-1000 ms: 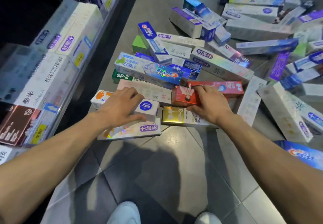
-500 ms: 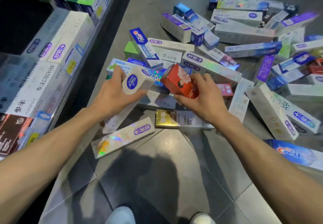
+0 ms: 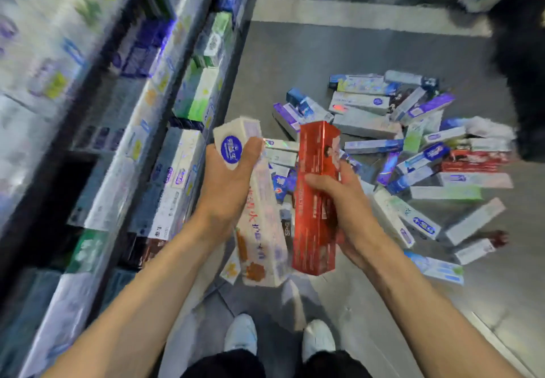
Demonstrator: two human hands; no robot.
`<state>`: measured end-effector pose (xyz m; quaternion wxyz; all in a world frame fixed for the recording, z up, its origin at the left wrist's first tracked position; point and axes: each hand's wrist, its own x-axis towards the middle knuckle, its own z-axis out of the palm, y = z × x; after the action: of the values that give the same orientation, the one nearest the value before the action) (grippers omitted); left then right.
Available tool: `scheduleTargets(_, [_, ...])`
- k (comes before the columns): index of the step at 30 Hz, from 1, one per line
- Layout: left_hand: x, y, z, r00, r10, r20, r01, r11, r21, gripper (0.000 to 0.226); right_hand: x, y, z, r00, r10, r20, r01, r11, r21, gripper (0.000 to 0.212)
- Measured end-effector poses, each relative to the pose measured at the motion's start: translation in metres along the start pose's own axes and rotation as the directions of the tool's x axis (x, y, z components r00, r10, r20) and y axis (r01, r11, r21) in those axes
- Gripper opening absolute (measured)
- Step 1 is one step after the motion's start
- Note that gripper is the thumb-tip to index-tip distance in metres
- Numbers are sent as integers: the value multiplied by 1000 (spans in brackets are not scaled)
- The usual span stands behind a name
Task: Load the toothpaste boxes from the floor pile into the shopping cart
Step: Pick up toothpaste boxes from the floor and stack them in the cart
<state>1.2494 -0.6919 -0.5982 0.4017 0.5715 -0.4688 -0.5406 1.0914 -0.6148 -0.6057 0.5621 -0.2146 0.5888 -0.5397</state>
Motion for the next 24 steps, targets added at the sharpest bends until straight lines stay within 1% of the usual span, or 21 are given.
scheduleTargets(1, [-19, 37, 1, 997, -56, 46, 58, 997, -46, 71, -25, -36, 1, 999, 37, 18, -38, 999, 37, 47])
scheduleTargets(3, [-61, 115, 1, 974, -138, 182, 157, 983, -93, 47, -81, -104, 2, 997, 75, 25, -76, 997, 33, 39])
scheduleTargets(5, [-104, 190, 2, 938, -196, 285, 236, 965, -114, 30, -134, -166, 4, 997, 80, 12, -79, 997, -20, 44])
scheduleTargets(8, [-165, 282, 11, 894, -262, 364, 317, 943, -101, 26, -206, -247, 6, 996, 88, 29, -85, 992, -89, 59])
scheduleTargets(10, [-197, 329, 17, 888, -270, 371, 328, 939, -101, 31, -248, -291, 6, 997, 72, 30, -69, 995, -71, 60])
scheduleTargets(13, [-231, 381, 25, 917, -235, 321, 283, 953, -111, 40, -297, -339, 2, 999, 7, 47, -3, 996, -93, 53])
scheduleTargets(15, [-250, 407, 30, 937, -196, 289, 229, 970, -82, 44, -323, -364, -2, 998, -34, 55, 41, 991, -131, 42])
scheduleTargets(17, [-266, 428, 37, 949, -147, 278, 158, 987, -20, 43, -345, -384, -7, 997, -64, 36, 68, 989, -128, 33])
scheduleTargets(19, [-279, 443, 42, 956, -99, 274, 101, 995, 9, 41, -363, -396, -8, 996, -86, 20, 88, 990, -107, 31])
scheduleTargets(21, [-287, 453, 46, 948, -68, 309, 69, 998, 8, 41, -378, -405, -9, 995, -100, -11, 99, 992, -74, 31])
scheduleTargets(24, [-298, 464, 49, 917, -58, 396, 57, 998, 15, 34, -399, -406, -10, 985, -150, -86, 148, 989, -24, 33])
